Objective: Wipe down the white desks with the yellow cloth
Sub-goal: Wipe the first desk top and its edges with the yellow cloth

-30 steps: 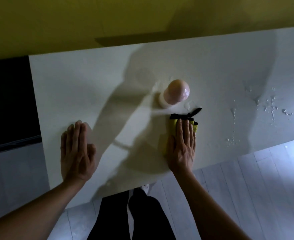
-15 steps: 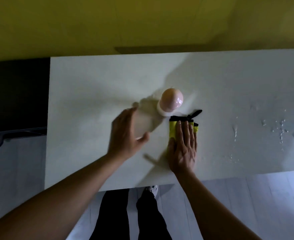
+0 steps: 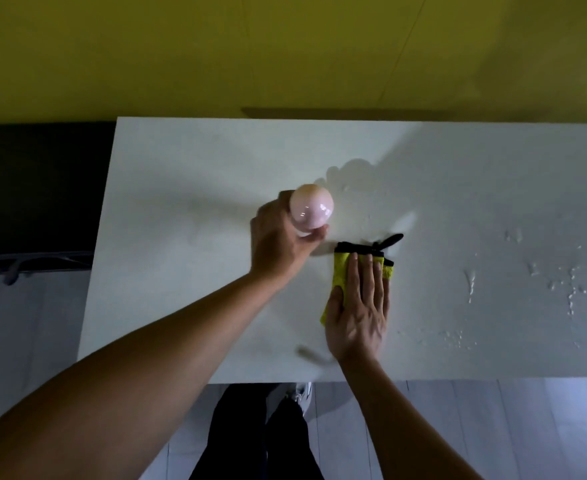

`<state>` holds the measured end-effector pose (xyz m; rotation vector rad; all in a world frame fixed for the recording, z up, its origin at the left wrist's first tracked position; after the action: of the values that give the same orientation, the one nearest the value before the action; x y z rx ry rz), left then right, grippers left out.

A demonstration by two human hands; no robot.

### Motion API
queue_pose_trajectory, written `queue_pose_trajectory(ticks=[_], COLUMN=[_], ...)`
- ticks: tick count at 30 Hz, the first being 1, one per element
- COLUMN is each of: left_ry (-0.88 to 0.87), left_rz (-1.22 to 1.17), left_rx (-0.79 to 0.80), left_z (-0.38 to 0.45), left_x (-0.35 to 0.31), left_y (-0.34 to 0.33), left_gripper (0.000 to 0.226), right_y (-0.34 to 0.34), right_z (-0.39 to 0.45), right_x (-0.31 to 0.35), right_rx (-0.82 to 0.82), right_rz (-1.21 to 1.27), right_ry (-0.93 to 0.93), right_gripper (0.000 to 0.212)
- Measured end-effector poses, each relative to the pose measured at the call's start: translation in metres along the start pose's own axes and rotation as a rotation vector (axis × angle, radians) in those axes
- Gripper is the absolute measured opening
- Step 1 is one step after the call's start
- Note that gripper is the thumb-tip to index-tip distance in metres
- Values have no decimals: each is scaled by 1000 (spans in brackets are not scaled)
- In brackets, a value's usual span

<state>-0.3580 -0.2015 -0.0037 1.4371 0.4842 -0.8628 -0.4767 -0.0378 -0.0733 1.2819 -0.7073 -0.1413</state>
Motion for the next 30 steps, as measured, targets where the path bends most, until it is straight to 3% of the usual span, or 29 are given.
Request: queue_pose_trajectory(ticks=[14, 16, 19, 22, 24, 27, 30], left_ry=[215, 237, -58, -333, -359, -391, -355], left_rz=[101, 154, 316, 384, 389, 455, 495], left_rx=[-120, -153, -48, 126, 126, 130, 134], left_z=[30, 1, -61, -73, -60, -55, -54], left_x=[104, 109, 97, 94, 97, 104, 109], left_y=[91, 92, 72, 40, 29, 16, 12], left_gripper=[82, 73, 41, 47, 53, 64, 68], right_y=[-3, -3, -2, -5, -17, -45, -61], right_z=[2, 2, 2, 1, 9, 33, 64], right_x=[1, 2, 4, 16, 45, 102, 133], right_rx=[33, 27, 0, -15, 15, 89, 167], right_rz=[-26, -20, -4, 16, 44, 99, 87], right_ry=[-11, -5, -3, -51, 15, 299, 457], right_gripper=[63, 62, 60, 59, 59, 56, 53])
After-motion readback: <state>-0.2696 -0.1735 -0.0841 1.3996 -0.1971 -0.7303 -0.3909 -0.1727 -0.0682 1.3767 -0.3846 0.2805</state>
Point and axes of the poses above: each hand's wrist, its own z-axis towards the middle knuckle, its own y-axis out of the back of the hand, x = y × z, the point moved 6 cm from there along z, towards the middle knuckle, and after that the axes turned 2 degrees about -y, right-handed, at the moved point
